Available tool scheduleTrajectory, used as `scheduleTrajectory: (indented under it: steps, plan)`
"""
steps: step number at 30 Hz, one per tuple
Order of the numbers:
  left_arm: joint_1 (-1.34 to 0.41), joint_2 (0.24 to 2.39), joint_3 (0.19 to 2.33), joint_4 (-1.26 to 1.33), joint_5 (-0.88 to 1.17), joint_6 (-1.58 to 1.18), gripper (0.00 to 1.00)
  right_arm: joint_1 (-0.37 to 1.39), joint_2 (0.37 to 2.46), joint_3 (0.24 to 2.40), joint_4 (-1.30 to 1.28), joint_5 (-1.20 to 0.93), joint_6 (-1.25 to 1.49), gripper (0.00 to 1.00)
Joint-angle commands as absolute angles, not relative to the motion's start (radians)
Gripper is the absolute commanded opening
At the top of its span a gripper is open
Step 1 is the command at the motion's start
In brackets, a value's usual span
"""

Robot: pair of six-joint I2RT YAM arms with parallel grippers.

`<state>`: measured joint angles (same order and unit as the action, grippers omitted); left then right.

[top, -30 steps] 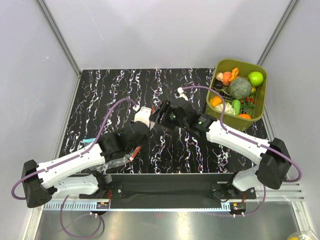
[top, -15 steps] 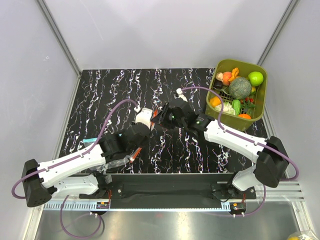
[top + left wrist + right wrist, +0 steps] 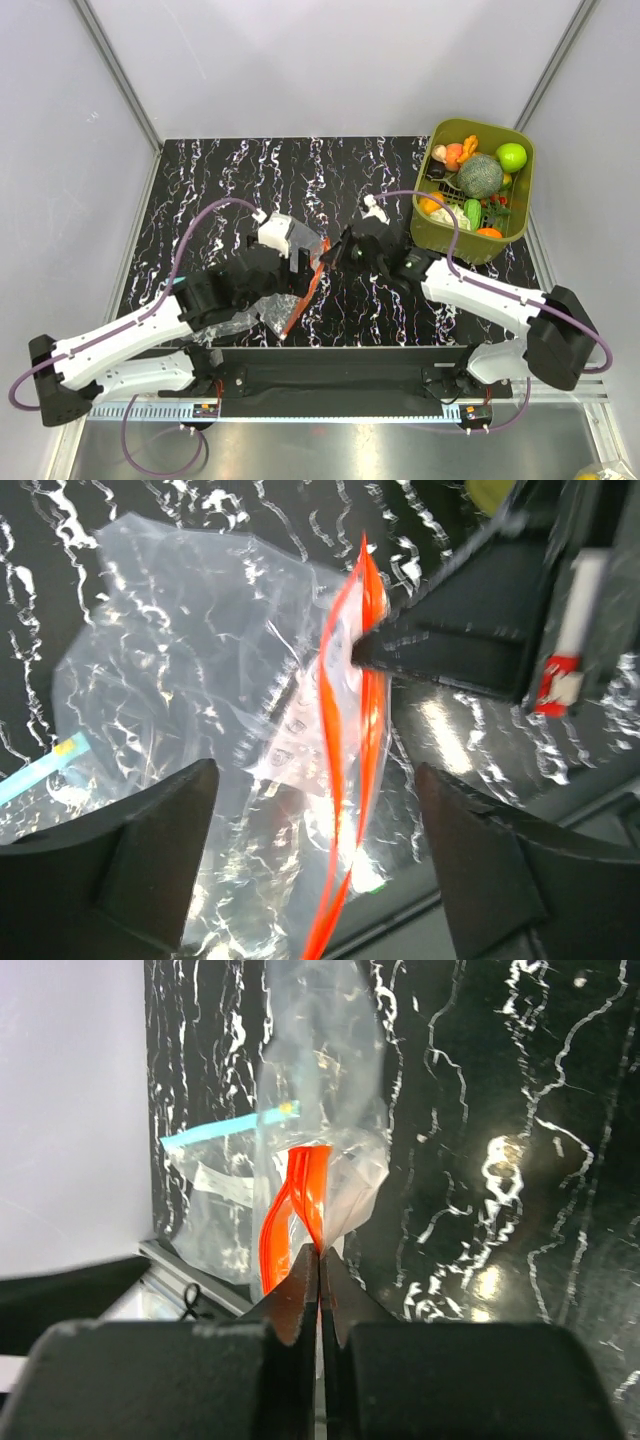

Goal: Place the food in the zip-top bag and seal the zipper
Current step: Open the zipper of the food storage bag at the center of the board.

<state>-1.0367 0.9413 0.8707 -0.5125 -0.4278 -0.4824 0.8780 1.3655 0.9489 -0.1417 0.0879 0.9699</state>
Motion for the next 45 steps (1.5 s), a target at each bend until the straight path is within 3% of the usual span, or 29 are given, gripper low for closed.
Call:
scheduleTrajectory:
  steps: [1, 7, 12, 25, 40, 45]
  plan:
    - [-0.979, 0.925, 0.96, -0.551, -0.329, -0.502, 0.89, 0.887, 1.283, 0.882, -0.009, 0.086, 0.905, 0.0]
    - [-0.927, 1.031, 1.012, -0.58, -0.192, -0.488, 0.8, 0.885, 1.241, 0.809, 0.098, 0.038, 0.879, 0.0]
    - [-0.925, 1.071, 0.98, -0.519, -0.109, -0.499, 0.66, 0.885, 1.22, 0.79, 0.115, 0.028, 0.876, 0.0]
    - [-0.925, 1.114, 0.953, -0.497, -0.179, -0.531, 0.42, 0.885, 1.193, 0.785, 0.124, 0.018, 0.873, 0.0]
    - [-0.888, 1.071, 0.913, -0.512, -0.216, -0.577, 0.44, 0.885, 1.181, 0.788, 0.112, 0.023, 0.862, 0.0]
    - [-0.887, 1.098, 0.91, -0.485, -0.183, -0.566, 0.35, 0.885, 1.186, 0.782, 0.121, 0.017, 0.867, 0.0]
